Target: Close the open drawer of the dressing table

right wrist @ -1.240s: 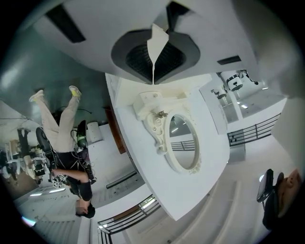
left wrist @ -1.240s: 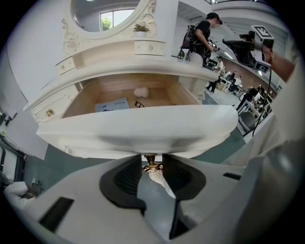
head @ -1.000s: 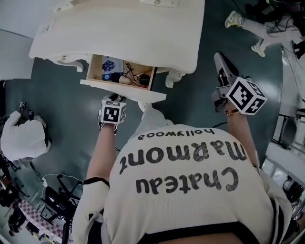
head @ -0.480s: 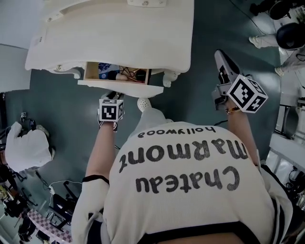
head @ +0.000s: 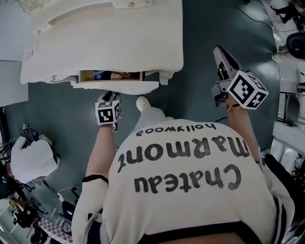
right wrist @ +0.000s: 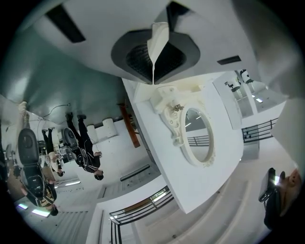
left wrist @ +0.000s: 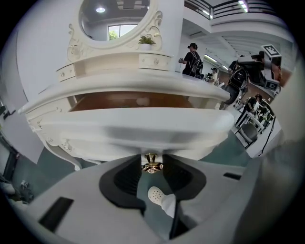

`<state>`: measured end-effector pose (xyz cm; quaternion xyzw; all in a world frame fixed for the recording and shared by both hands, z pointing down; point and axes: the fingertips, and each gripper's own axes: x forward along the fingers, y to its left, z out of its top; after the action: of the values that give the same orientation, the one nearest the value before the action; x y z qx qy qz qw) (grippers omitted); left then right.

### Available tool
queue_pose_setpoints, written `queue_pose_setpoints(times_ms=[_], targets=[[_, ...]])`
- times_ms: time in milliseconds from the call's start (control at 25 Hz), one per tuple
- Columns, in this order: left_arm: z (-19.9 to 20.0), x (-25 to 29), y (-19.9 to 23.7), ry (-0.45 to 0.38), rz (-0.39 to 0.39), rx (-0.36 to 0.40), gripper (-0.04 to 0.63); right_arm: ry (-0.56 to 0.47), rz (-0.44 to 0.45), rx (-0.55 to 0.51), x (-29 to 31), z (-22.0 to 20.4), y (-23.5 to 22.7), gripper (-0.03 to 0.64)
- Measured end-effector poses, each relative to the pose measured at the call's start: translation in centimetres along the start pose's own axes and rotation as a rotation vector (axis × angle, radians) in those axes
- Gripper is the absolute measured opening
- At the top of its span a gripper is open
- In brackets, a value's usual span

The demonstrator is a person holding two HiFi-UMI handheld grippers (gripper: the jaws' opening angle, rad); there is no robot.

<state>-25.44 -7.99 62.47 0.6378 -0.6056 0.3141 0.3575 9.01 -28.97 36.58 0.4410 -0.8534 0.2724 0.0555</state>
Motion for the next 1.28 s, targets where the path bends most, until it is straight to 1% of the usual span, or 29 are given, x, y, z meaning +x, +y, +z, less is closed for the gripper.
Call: queue_pose_setpoints(times_ms=[600,760,1000,1280], targets=[[1.7,1.4,0.4,-0.006,-0.05,-0.059,0.147,-0.003,-0.033,0.036,0.7,0.2,-1.3,0.031],[2.2,1.6,0.3,-0.007,-0.045,-0.045,0.147,-0.007,-0.034,0.044,0.8,0.2,-1.4,0.031],[2.9,2.0,0.5,-0.03,0.005,-0.013,0.147,-0.012,-0.049,0.055,1.0,0.4,-2.1,0.031],[3.6,2.6,0.5,-0.034,0.011,0.006,0.147,-0.016,-0.073,0.07,0.7,0.1,-3.0,0.031]])
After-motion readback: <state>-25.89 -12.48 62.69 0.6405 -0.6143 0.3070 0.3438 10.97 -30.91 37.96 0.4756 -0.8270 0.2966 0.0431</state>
